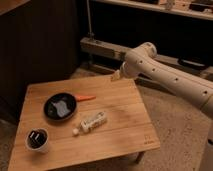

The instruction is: Stand the bottle upright

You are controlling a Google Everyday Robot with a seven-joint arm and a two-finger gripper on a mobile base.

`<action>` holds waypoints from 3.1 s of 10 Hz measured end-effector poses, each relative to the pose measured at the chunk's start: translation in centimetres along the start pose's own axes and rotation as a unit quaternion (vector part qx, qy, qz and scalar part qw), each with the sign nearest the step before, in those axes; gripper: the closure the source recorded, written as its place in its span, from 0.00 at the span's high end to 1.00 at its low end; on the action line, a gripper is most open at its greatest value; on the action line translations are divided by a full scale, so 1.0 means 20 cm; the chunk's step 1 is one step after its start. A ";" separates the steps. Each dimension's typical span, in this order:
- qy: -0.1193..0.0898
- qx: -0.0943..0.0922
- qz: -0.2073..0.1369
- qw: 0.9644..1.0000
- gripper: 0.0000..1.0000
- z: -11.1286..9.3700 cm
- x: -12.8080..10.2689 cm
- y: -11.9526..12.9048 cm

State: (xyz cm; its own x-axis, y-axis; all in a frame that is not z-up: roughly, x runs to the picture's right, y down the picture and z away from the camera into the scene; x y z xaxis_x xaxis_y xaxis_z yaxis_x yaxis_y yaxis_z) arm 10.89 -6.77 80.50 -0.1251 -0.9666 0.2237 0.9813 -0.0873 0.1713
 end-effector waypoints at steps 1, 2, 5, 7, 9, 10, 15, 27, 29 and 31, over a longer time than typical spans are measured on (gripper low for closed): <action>0.000 0.000 0.000 1.000 0.80 0.00 0.00 0.00; 0.000 0.000 0.000 1.000 0.80 0.00 0.00 0.00; 0.000 0.000 0.000 1.000 0.80 0.00 0.00 0.00; 0.001 0.000 0.000 1.000 0.80 0.00 0.00 0.00; 0.000 0.000 0.000 1.000 0.80 0.00 0.00 0.00; 0.000 0.002 -0.003 1.000 0.80 0.00 0.01 0.00; 0.037 0.094 -0.192 0.976 0.80 -0.10 -0.06 -0.04; 0.161 0.214 -0.634 0.726 0.80 -0.39 -0.08 -0.41; 0.155 0.219 -0.660 0.702 0.80 -0.41 -0.16 -0.51; 0.145 0.228 -0.680 0.682 0.80 -0.40 -0.24 -0.59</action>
State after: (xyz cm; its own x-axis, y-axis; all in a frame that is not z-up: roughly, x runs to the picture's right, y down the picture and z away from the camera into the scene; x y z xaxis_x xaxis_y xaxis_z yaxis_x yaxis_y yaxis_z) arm 1.15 -2.97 69.71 -0.7752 -0.0785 -0.6268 -0.1692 -0.9302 0.3258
